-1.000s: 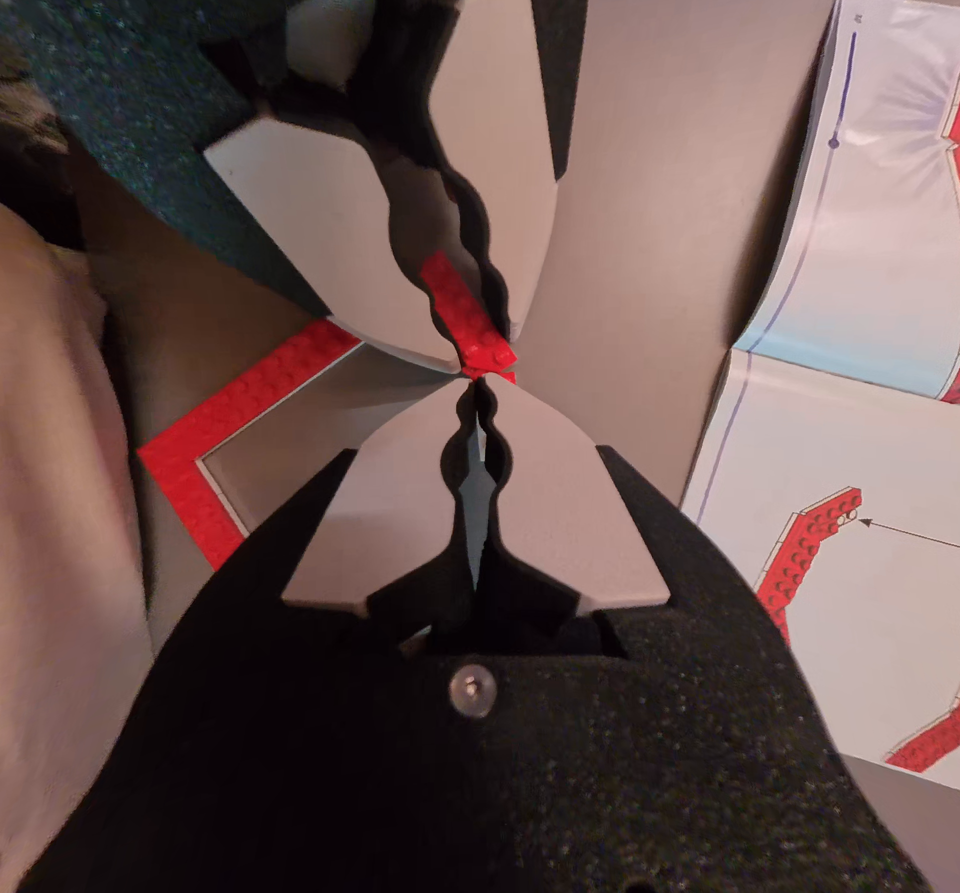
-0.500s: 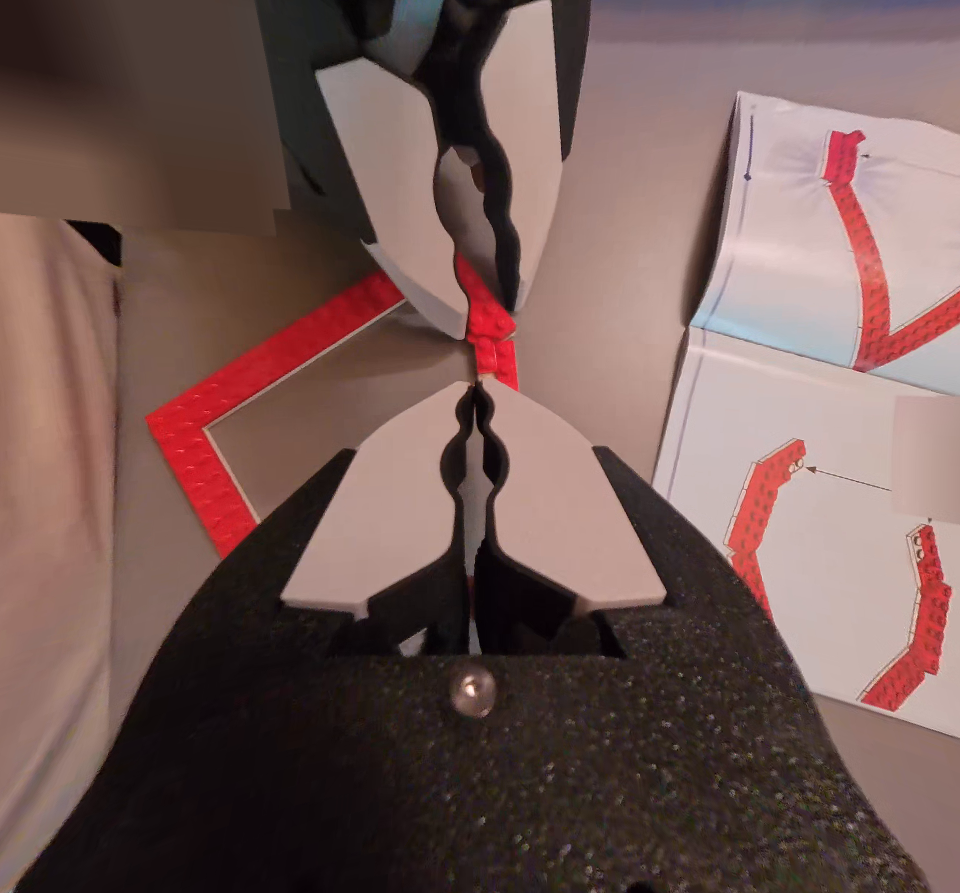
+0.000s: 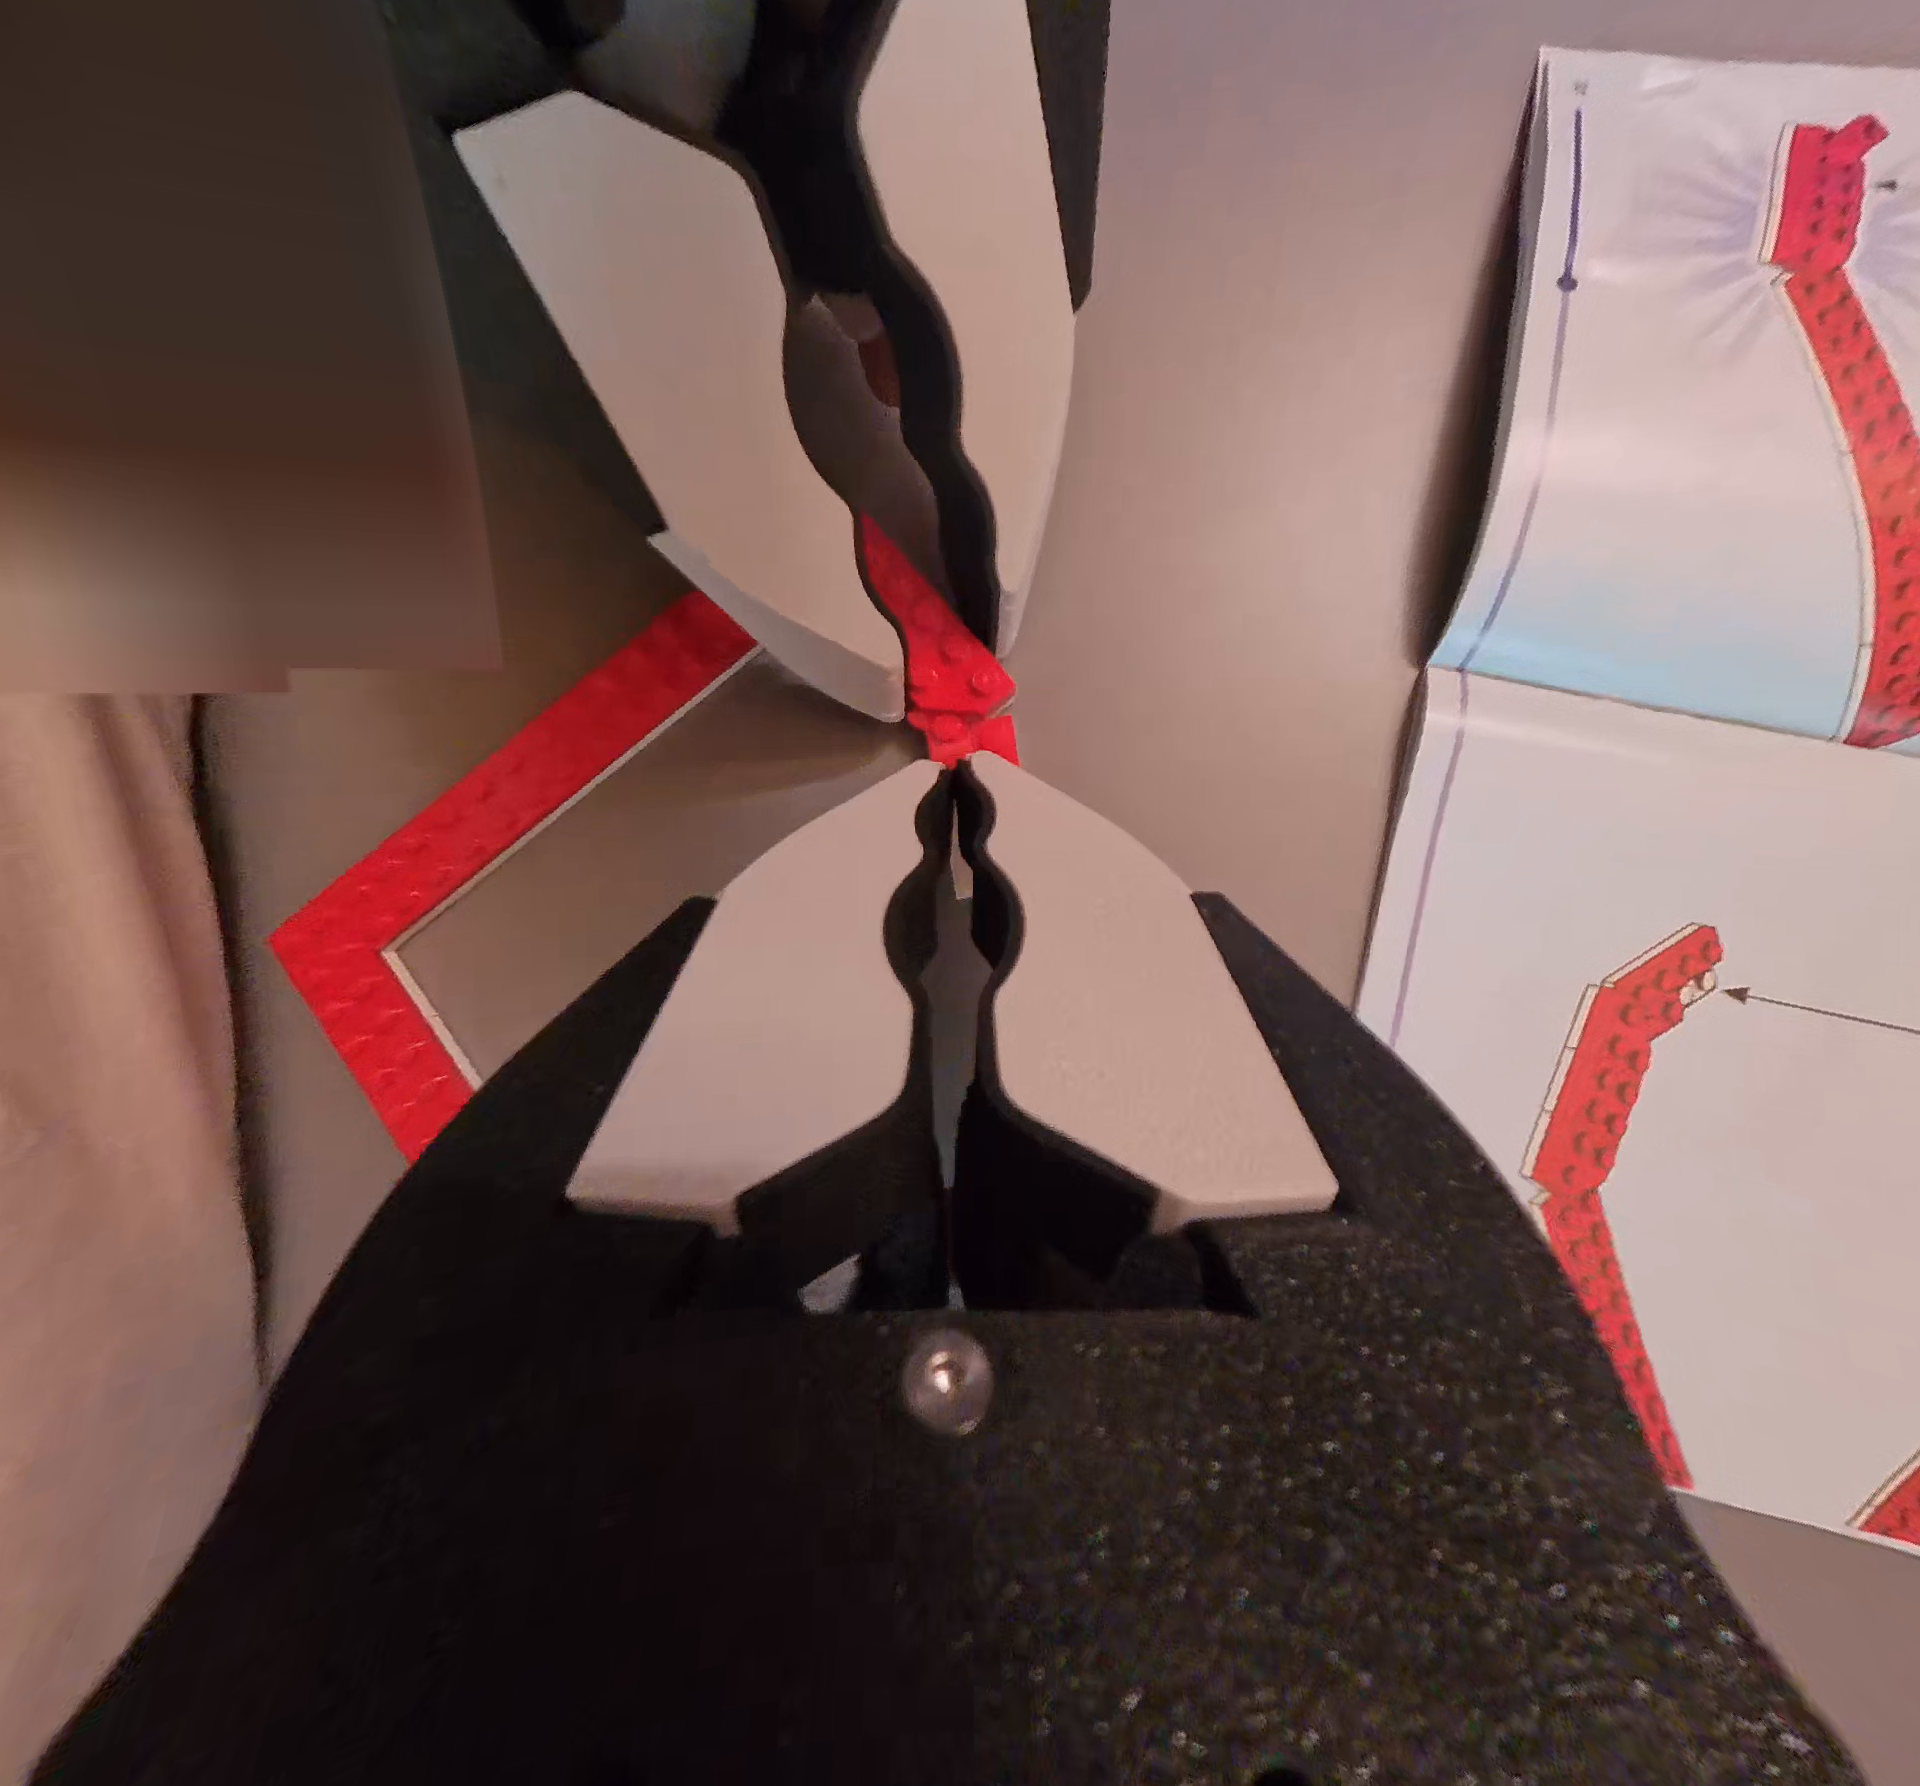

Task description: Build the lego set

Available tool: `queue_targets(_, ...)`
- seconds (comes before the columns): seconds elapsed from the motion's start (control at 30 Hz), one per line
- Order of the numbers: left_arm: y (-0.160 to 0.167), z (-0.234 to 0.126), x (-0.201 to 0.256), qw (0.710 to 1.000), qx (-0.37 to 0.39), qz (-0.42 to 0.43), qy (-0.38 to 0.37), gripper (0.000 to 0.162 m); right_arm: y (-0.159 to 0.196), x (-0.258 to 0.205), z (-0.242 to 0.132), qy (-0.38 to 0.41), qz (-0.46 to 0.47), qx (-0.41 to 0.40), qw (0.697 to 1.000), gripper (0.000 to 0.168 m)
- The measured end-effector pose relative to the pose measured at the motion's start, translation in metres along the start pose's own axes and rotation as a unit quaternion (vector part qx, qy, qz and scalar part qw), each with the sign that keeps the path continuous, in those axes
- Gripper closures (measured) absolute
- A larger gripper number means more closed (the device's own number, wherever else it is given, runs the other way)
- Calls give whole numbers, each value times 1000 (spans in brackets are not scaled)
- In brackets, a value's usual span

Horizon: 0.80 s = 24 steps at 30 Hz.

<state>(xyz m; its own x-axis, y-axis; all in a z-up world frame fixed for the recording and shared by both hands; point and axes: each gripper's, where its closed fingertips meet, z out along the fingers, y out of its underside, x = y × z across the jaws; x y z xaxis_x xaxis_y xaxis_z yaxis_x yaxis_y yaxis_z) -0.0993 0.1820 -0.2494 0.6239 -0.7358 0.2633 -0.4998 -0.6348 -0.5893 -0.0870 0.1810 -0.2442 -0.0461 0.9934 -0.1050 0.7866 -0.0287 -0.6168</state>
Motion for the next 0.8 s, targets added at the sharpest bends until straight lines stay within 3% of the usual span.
queue_targets(0.23, 1, 0, 0, 1000, 14, 2, 2, 145, 1, -2, 1, 22, 13, -40, 999, 167)
queue_targets(0.53, 1, 0, 1, 999, 9, 30, -32, 145, -1, -1, 1, 32, 2, 35, 999, 167)
queue_targets(0.57, 0, 0, 1, 999, 16, 28, -26, 145, 0, -3, 0, 40, -43, 39, 998, 161)
queue_targets(0.6, -1, 1, 2, 999, 24, 26, -23, 145, 1, -10, -3, 26, -66, 41, 997, 144)
queue_targets(0.67, -1, 1, 2, 999, 26, 32, -27, 145, -8, -7, -18, 20, -38, 87, 995, 128)
queue_targets(0.73, -1, 2, 3, 999, 23, 35, -29, 144, -2, 5, -27, 35, -28, 94, 995, 129)
queue_targets(0.8, -2, 2, 3, 999, 25, 33, -23, 144, 17, 9, -19, 34, -41, 42, 998, 131)
